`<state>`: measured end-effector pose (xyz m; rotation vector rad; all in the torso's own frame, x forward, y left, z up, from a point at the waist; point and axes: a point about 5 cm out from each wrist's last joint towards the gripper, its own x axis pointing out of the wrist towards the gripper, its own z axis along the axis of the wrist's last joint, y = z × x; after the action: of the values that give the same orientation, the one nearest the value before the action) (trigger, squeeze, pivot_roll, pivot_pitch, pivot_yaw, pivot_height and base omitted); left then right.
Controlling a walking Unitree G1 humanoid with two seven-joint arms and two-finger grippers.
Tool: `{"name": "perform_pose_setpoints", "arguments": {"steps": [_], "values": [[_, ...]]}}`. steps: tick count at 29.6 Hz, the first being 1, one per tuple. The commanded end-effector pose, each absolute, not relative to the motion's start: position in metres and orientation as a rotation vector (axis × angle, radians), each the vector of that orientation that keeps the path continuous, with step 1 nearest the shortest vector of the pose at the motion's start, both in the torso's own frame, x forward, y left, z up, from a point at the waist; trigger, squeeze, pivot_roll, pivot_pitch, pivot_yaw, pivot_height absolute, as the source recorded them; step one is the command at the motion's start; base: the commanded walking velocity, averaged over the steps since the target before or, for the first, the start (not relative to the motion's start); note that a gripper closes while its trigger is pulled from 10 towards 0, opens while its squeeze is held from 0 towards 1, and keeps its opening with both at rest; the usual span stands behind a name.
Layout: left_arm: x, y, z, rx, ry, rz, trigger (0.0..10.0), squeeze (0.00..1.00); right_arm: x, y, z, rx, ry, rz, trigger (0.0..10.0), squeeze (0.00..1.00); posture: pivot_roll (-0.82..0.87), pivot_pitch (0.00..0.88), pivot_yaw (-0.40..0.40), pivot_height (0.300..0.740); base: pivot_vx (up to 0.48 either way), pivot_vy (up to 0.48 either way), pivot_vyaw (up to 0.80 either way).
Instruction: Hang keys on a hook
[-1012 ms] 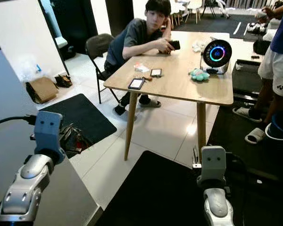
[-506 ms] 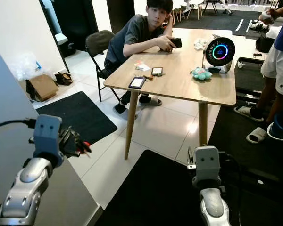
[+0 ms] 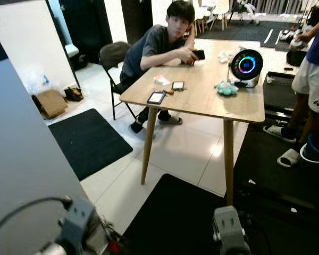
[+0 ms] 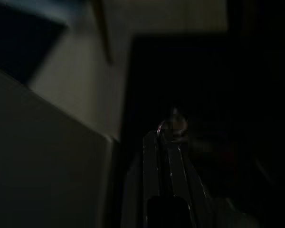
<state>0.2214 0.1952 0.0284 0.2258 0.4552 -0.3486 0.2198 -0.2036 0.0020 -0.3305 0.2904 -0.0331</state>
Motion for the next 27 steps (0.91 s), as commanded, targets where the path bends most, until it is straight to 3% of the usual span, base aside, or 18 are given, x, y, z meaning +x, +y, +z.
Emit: {"name": "perform_pose_setpoints", "arguments": {"steps": [1, 8, 27], "values": [[0.207, 0.205, 0.013, 0.213, 0.546, -0.375, 10.0, 0.00, 0.205, -0.209, -0.014, -0.345, 0.361, -0.038, 10.0, 0.00, 0.00, 0.125, 0.090, 0.740, 0.000, 0.000, 0.00], [0.205, 0.210, 0.012, 0.221, 0.553, -0.395, 10.0, 0.00, 0.192, -0.210, -0.026, -0.354, 0.411, -0.033, 10.0, 0.00, 0.01, 0.127, 0.096, 0.740, 0.000, 0.000, 0.00], [0.216, 0.202, 0.006, 0.258, 0.524, -0.419, 10.0, 0.00, 0.200, -0.201, -0.031, -0.362, 0.383, -0.011, 10.0, 0.00, 0.02, 0.130, 0.101, 0.740, 0.000, 0.000, 0.00]]}}
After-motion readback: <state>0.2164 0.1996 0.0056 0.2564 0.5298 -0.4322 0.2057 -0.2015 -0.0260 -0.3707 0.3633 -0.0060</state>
